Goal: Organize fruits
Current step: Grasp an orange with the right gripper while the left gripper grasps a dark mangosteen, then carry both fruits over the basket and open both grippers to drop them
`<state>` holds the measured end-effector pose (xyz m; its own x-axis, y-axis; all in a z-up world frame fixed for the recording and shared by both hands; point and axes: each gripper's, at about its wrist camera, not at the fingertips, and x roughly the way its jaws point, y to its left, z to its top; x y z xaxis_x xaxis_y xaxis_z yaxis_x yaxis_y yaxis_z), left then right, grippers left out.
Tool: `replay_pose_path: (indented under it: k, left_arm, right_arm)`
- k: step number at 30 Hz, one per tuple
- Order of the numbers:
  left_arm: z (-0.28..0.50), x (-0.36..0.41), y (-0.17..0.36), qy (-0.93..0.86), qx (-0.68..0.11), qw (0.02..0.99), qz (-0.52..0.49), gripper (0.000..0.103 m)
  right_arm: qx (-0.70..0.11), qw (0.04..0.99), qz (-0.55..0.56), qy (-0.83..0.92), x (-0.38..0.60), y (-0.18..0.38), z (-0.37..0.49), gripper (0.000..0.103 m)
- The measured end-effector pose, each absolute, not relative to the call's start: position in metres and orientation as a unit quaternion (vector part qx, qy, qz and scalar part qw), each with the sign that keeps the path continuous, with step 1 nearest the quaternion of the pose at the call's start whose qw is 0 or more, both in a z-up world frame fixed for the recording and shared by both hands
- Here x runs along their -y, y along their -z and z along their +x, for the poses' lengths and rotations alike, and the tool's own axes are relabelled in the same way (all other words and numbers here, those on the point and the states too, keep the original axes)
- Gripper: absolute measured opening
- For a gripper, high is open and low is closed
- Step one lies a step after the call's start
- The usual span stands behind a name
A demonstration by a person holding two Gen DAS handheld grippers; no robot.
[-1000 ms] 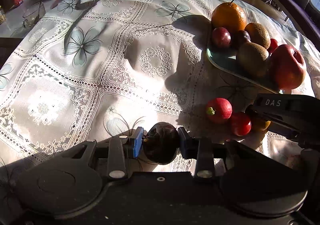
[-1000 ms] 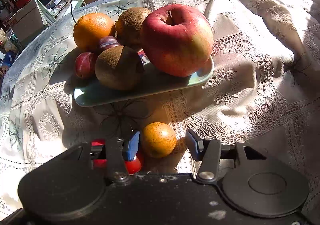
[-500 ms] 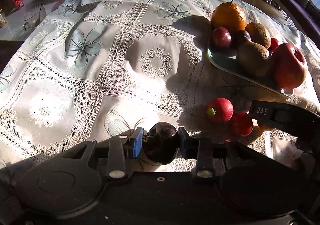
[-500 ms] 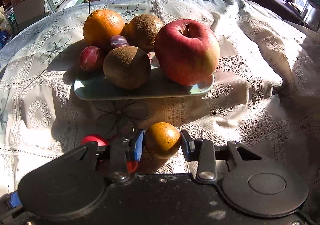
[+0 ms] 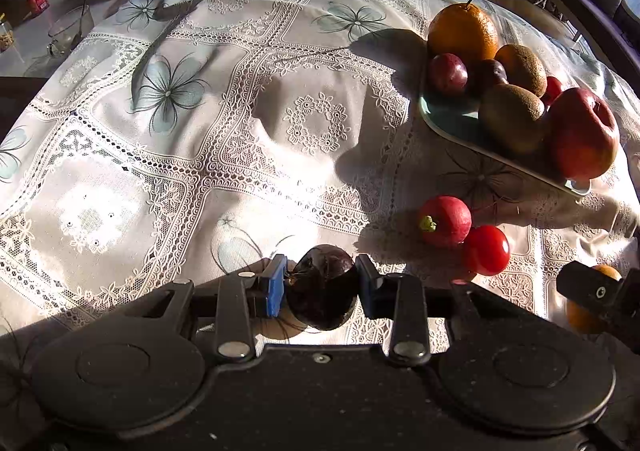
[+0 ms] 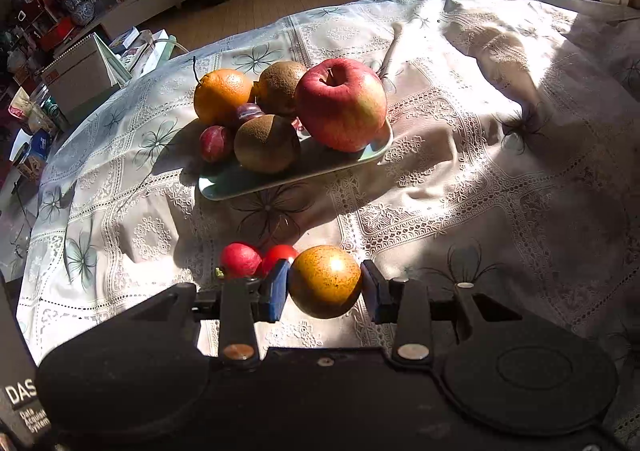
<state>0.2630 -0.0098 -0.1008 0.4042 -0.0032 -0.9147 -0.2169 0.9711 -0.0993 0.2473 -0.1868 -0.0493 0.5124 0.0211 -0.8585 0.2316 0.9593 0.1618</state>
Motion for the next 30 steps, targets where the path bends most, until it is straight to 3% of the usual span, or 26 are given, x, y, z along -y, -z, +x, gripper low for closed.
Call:
replay_pose_path:
  k: [30]
  left_arm:
    - [0.262, 0.012, 0.098, -0.071, -0.532, 0.838, -0.100, 0.045]
  right_arm:
    - [-0.472, 0.873, 0.105, 0.062, 0.196, 0.077, 0.215, 0.039]
